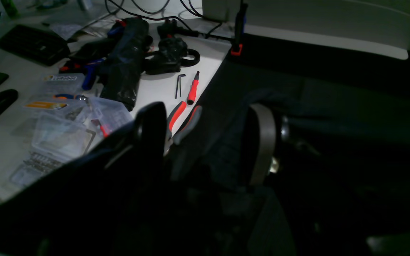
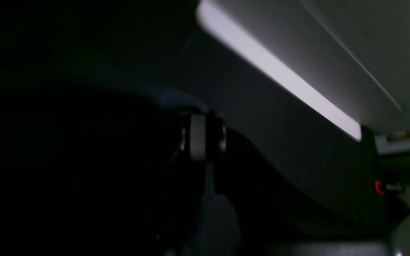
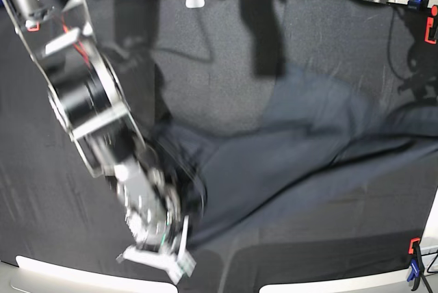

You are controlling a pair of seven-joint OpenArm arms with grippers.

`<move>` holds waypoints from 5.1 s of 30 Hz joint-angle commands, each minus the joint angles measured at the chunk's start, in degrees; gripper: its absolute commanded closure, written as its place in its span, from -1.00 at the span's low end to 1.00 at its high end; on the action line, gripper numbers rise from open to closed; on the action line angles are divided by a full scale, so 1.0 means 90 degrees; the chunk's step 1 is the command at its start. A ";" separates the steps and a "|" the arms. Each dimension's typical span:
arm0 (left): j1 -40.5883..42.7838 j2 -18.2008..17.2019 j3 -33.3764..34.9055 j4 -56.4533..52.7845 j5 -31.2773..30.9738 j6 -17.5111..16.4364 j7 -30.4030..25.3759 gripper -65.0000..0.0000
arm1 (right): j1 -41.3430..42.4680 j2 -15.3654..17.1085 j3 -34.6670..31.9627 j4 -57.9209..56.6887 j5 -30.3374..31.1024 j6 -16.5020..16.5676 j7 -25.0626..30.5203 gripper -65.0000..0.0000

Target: Layout the t-shirt on the table in an organized manner, then fold the t-shirt properly

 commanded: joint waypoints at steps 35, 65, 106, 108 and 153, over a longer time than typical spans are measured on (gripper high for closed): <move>-0.0690 -0.0801 -0.0032 -0.3009 -0.0012 -0.0777 -0.1819 0.04 | 0.0406 0.0197 0.0780 0.0138 -0.0197 0.0648 -0.0559 0.14; -0.0811 -0.0408 0.0007 -0.3410 -0.1464 -0.4010 -0.1192 0.06 | -0.5200 0.2630 0.0782 0.6749 -0.0172 0.0716 -0.2079 0.14; -0.0289 -0.0444 0.5829 -0.2297 0.2521 -0.2749 -0.0724 0.06 | -0.6902 0.2625 0.0789 0.8038 -0.0724 0.0556 -0.2220 0.14; -0.0294 -0.0444 0.6054 -0.2297 0.2790 -0.2344 -0.0755 0.06 | -0.6902 0.2625 0.0799 0.8038 -0.0721 0.0559 -0.2220 0.14; -0.4709 -0.2069 0.6836 -0.5340 0.3249 0.0148 -0.2429 1.00 | -0.6853 0.2261 0.1333 0.8038 -0.0580 0.0573 -0.2176 0.14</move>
